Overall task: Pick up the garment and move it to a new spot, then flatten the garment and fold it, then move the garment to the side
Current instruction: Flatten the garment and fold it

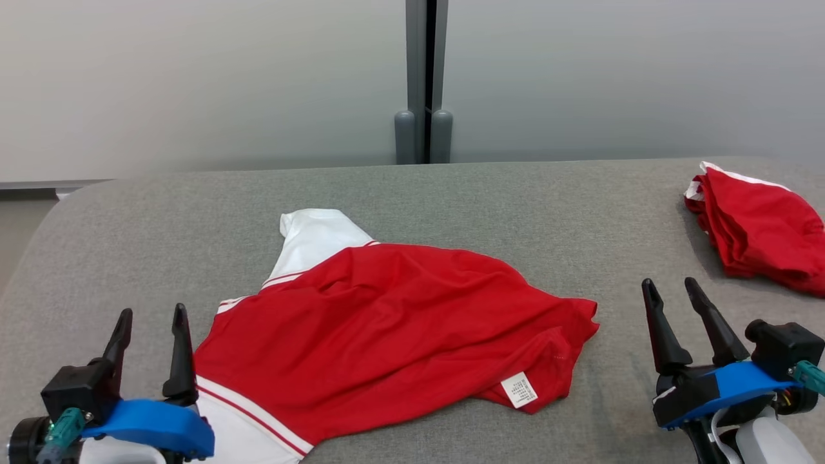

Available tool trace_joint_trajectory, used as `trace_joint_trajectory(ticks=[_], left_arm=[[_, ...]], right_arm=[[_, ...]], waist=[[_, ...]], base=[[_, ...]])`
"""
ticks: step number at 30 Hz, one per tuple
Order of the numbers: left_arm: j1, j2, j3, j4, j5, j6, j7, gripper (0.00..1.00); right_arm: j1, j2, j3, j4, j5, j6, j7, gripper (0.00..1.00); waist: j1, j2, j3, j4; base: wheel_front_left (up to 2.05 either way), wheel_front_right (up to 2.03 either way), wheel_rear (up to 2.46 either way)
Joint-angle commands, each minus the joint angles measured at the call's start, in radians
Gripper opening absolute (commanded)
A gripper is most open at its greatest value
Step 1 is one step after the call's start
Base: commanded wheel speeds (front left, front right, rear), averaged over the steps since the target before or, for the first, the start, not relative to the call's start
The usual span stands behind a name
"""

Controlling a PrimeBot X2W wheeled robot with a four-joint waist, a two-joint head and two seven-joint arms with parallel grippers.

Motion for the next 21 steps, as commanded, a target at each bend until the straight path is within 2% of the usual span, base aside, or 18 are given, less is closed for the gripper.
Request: trace_joint_trajectory(ticks=[1,9,18,21], left_arm=[[-0.012,-0.016,-0.001,-0.008,0.018,0.009,-0.015,1.00],[-0.042,-0.127,0.024,0.031,0.159,0.032,-0.044,1.00],[-0.018,-0.219,0.122,0.077,0.257,-0.051,-0.044,1.00],[-0.014,-0.239,0.143,0.090,0.277,-0.077,-0.044,1.00]], right_arm=[[0.009,-0.010,-0.008,-0.009,-0.009,0.000,-0.003,1.00],[0.013,-0.006,0.027,-0.044,-0.023,0.000,-0.003,1.00],[0.004,-0.023,0.150,-0.004,0.028,0.000,-0.002,1.00],[-0.005,-0.035,0.255,0.021,0.081,0.000,0.020,1.00]], waist=[[0.0000,0.0000,-0.004,-0.014],[0.0000,0.0000,0.010,-0.090],[0.0000,0.0000,0.005,-0.123],[0.0000,0.0000,0.003,-0.116]], base=[[0.00,0.00,0.00],[0.00,0.00,0.00],[0.00,0.00,0.00],[0.00,0.00,0.00]])
